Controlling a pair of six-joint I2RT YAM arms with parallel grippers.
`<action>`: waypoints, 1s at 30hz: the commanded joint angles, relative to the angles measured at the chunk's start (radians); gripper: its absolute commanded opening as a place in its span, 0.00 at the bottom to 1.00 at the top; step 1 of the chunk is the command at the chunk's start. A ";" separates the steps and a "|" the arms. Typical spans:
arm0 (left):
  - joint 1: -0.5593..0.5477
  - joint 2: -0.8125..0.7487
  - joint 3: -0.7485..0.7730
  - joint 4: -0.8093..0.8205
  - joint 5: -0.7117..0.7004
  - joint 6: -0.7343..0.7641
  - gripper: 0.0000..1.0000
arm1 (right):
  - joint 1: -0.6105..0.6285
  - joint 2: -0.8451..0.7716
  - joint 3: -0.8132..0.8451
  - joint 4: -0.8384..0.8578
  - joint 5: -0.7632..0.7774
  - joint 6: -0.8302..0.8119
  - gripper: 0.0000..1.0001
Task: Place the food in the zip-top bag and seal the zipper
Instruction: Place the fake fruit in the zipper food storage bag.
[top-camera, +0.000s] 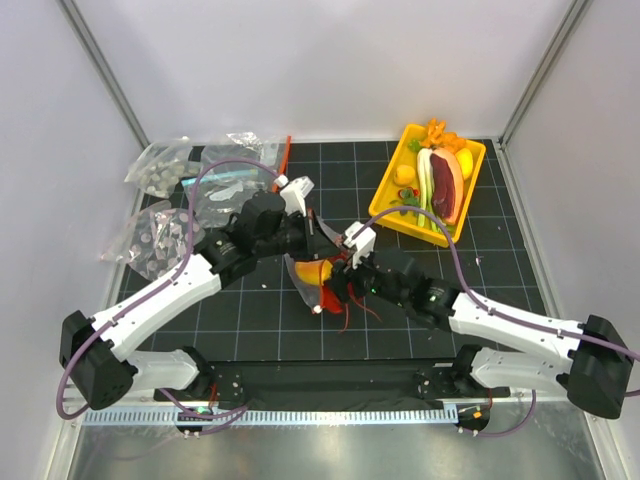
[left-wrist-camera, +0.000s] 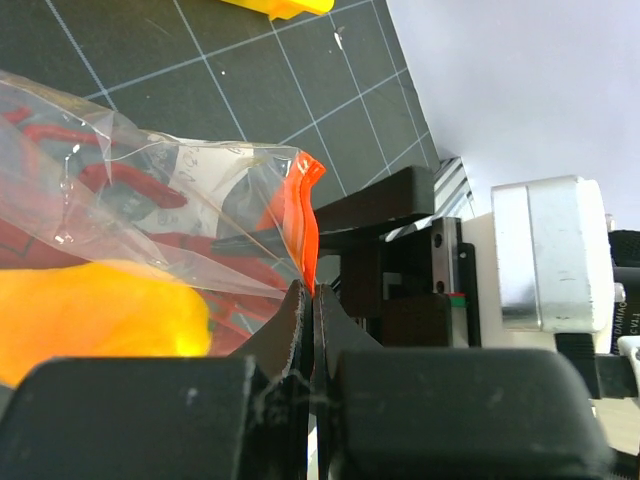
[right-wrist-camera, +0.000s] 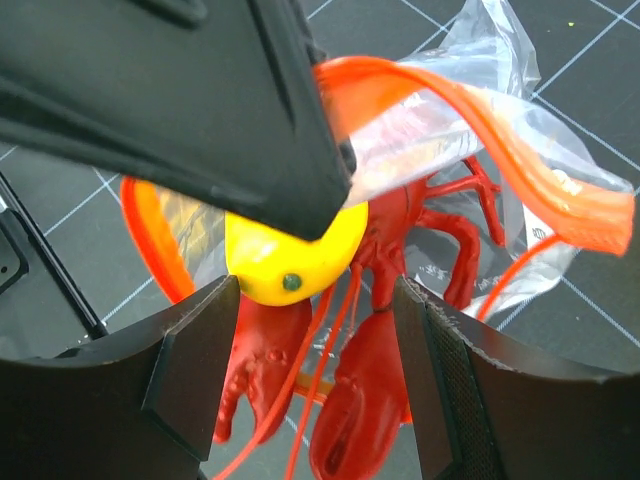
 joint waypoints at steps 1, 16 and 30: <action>-0.008 -0.018 0.006 0.052 0.005 0.017 0.00 | 0.014 0.024 -0.002 0.123 -0.011 0.003 0.69; -0.031 -0.029 0.001 0.064 0.022 0.009 0.00 | 0.083 0.097 -0.016 0.217 0.095 -0.044 0.77; -0.030 0.001 -0.002 0.098 0.068 -0.009 0.00 | 0.106 0.069 -0.065 0.312 0.136 -0.064 0.72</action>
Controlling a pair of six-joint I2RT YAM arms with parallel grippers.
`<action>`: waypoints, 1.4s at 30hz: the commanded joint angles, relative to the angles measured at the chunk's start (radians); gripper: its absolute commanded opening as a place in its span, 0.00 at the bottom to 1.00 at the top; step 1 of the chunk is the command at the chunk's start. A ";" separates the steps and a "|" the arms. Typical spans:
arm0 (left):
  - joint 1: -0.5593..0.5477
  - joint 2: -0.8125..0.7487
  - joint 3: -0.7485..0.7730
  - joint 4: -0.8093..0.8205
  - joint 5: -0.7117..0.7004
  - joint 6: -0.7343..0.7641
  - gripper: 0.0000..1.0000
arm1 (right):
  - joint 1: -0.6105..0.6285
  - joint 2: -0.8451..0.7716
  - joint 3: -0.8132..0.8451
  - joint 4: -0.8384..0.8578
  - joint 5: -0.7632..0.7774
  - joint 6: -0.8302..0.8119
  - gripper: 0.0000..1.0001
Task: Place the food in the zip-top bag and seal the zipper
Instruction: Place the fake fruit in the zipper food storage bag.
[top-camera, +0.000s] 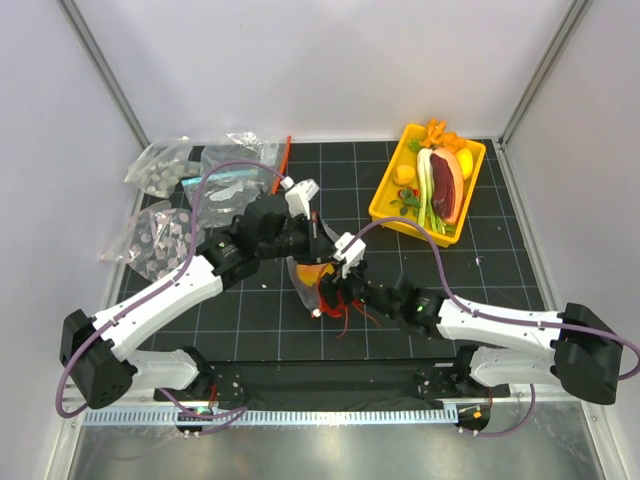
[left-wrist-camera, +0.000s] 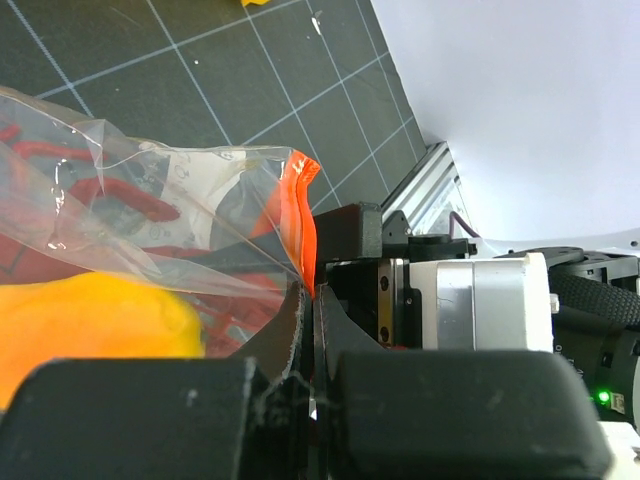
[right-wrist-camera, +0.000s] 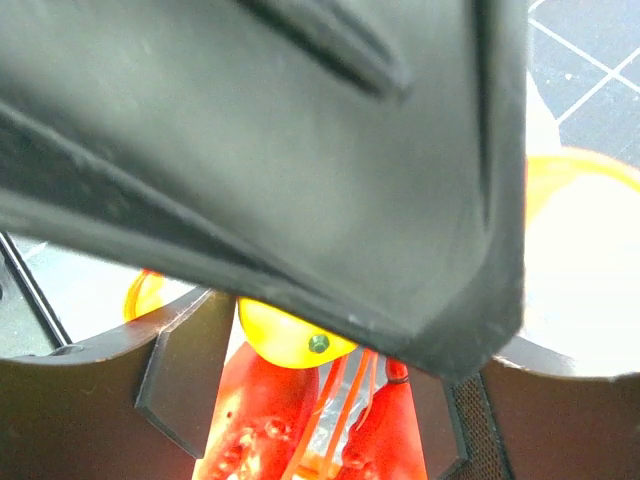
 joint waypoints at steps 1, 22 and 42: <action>-0.006 0.006 0.004 0.082 0.046 -0.009 0.00 | 0.005 -0.004 0.014 0.072 0.013 -0.013 0.72; 0.017 0.006 -0.017 0.086 -0.029 -0.016 0.00 | 0.021 -0.176 -0.072 0.064 0.341 -0.025 0.31; 0.034 0.015 -0.028 0.137 0.077 -0.047 0.00 | 0.055 0.076 -0.041 0.203 0.534 -0.108 0.83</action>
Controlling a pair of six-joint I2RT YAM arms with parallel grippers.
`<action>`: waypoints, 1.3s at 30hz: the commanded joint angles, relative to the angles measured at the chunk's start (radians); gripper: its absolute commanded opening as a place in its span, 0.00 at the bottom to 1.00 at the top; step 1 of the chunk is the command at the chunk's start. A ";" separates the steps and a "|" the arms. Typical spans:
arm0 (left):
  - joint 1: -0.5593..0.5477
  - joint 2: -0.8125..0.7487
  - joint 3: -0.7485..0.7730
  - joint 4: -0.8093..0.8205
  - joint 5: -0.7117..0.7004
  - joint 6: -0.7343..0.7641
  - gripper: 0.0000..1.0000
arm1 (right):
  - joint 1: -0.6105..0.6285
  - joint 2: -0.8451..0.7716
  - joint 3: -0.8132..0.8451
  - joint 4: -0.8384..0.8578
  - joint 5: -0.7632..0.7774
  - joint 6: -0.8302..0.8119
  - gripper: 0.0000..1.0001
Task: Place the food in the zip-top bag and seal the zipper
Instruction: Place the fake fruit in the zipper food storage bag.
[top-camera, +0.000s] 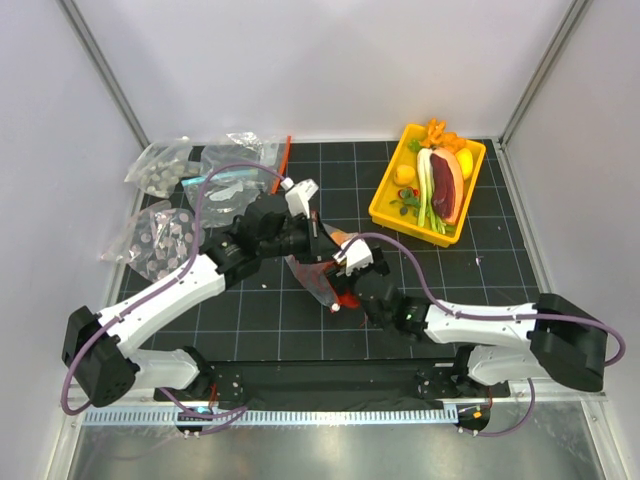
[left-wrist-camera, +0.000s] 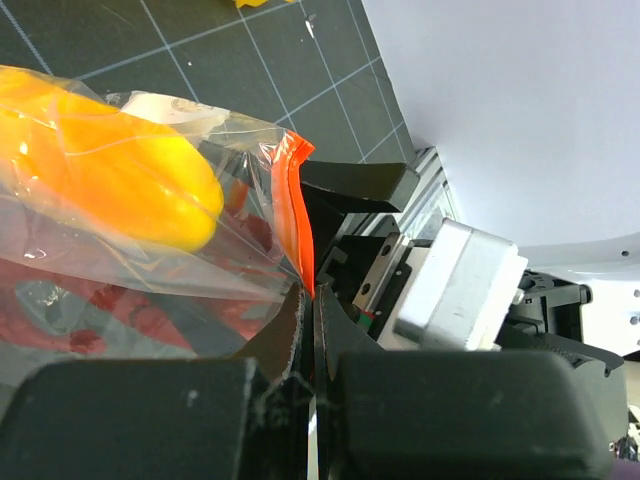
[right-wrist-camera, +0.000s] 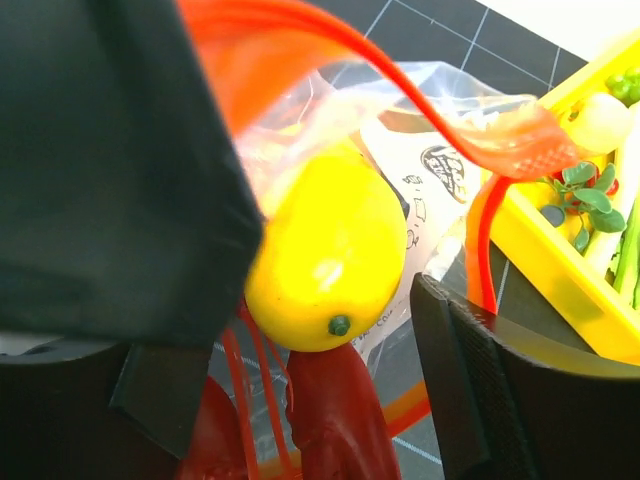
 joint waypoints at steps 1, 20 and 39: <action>0.019 0.001 0.004 0.072 0.042 -0.013 0.00 | -0.006 -0.077 0.013 0.040 -0.018 0.027 0.84; 0.059 0.005 0.004 0.042 -0.021 0.021 0.00 | -0.006 -0.352 -0.074 -0.098 -0.203 0.151 0.07; 0.059 0.032 -0.051 0.206 0.168 -0.126 0.00 | -0.088 0.105 0.118 0.023 -0.090 0.110 0.01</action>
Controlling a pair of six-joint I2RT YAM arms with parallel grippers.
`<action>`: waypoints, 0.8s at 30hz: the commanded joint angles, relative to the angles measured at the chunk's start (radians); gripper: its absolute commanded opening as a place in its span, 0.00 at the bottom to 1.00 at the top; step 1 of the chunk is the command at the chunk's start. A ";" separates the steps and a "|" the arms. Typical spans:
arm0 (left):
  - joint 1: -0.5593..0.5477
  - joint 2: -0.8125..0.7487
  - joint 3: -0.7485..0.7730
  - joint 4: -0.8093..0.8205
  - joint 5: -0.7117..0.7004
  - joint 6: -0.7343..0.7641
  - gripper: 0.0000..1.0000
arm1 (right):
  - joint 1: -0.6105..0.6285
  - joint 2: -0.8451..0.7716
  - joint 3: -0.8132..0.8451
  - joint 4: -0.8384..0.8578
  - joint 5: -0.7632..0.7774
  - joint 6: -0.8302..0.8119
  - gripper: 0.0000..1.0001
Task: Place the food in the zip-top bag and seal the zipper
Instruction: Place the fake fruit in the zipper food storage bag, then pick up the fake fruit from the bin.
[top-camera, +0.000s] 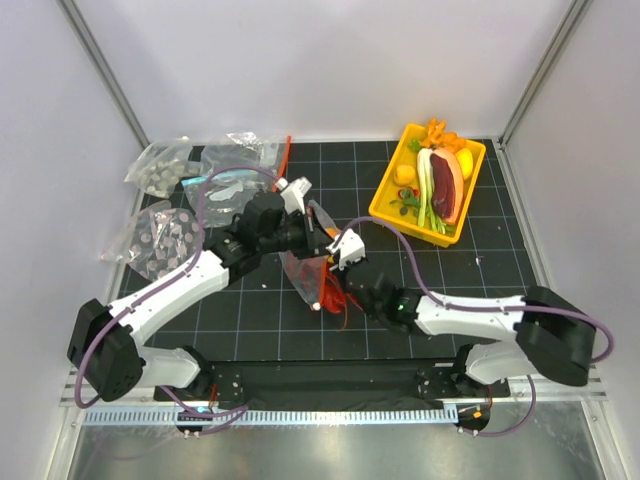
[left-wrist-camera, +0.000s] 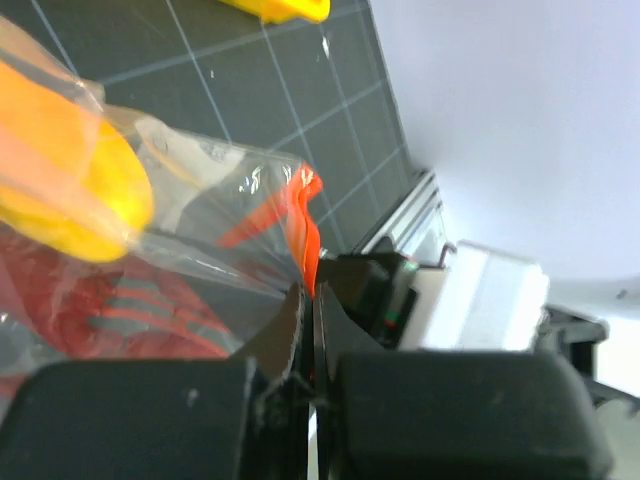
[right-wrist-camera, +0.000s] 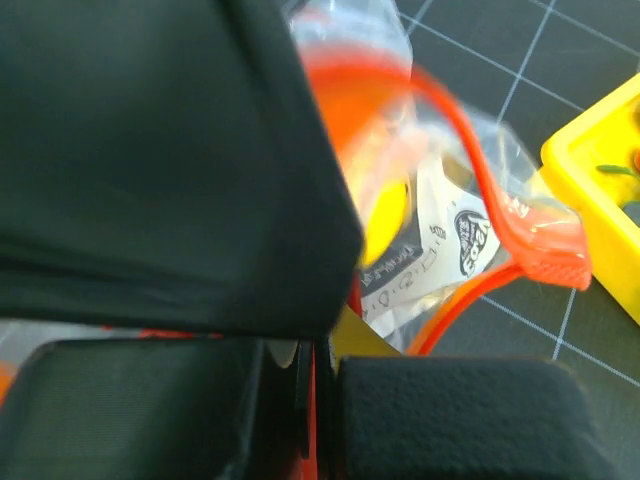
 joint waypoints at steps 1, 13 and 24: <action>0.003 -0.011 -0.008 0.136 0.132 -0.076 0.00 | -0.044 0.049 0.052 0.104 0.041 0.005 0.01; 0.024 0.015 0.019 0.041 -0.027 0.044 0.00 | -0.044 -0.223 -0.089 0.112 -0.036 0.042 0.01; 0.070 0.016 0.002 -0.034 -0.314 0.141 0.00 | -0.223 -0.272 -0.046 -0.078 0.004 0.178 0.01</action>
